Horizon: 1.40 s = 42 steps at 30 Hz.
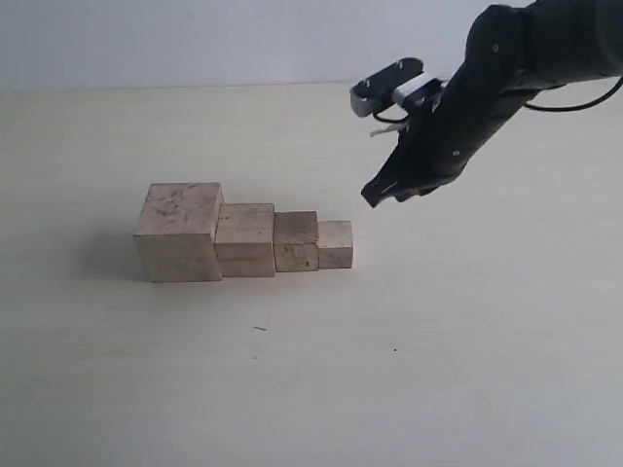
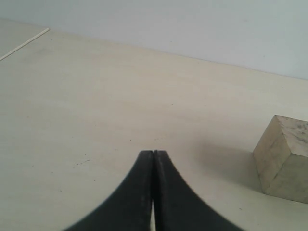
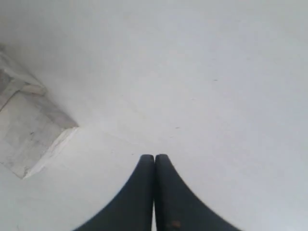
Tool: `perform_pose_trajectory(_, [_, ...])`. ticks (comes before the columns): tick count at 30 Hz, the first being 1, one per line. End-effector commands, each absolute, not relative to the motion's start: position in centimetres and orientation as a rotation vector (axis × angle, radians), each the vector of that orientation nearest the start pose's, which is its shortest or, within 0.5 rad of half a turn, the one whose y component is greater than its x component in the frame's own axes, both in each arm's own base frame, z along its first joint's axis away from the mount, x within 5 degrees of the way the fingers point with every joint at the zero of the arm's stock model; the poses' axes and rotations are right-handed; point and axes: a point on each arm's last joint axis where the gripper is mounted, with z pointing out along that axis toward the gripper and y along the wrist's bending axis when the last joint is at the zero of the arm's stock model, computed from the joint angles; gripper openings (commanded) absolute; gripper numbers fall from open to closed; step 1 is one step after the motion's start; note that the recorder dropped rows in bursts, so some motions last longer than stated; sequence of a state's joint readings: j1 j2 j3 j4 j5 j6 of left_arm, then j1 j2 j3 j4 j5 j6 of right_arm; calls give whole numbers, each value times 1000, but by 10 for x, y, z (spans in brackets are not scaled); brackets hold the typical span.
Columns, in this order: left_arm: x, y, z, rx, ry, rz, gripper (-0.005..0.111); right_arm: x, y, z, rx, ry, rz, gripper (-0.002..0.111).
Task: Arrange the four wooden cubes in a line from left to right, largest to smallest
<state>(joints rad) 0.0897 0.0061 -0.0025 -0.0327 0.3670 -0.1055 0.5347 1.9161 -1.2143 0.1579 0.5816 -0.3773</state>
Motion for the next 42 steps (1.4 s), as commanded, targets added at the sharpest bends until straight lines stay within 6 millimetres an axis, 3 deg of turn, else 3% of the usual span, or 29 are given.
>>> perform_pose_trajectory(1, [53, 3, 181, -205, 1835, -54, 0, 323, 196, 204, -910, 2503, 182, 0])
perform_pose_trajectory(9, [53, 3, 181, -205, 1835, -54, 0, 300, 191, 263, -684, 2362, 398, 0])
perform_pose_trajectory(14, [53, 3, 181, -205, 1835, -54, 0, 266, 169, 295, -483, 2225, 486, 0])
perform_pose_trajectory(23, [53, 3, 181, -205, 1835, -54, 0, 198, 131, 334, -493, 2122, 532, 0])
perform_pose_trajectory(29, [53, 3, 181, -205, 1835, -54, 0, 170, 114, 367, -473, 1972, 562, 0])
perform_pose_trajectory(32, [53, 3, 181, -205, 1835, -54, 0, 156, 100, 381, -537, 1866, 443, 0])
perform_pose_trajectory(36, [53, 3, 181, -205, 1835, -54, 0, 136, 74, 399, -441, 1777, 366, 0])
perform_pose_trajectory(38, [53, 3, 181, -205, 1835, -54, 0, 127, 52, 398, -326, 1756, 297, 0])
perform_pose_trajectory(42, [53, 3, 181, -205, 1835, -54, 0, 114, 22, 373, -138, 1781, 167, 0])
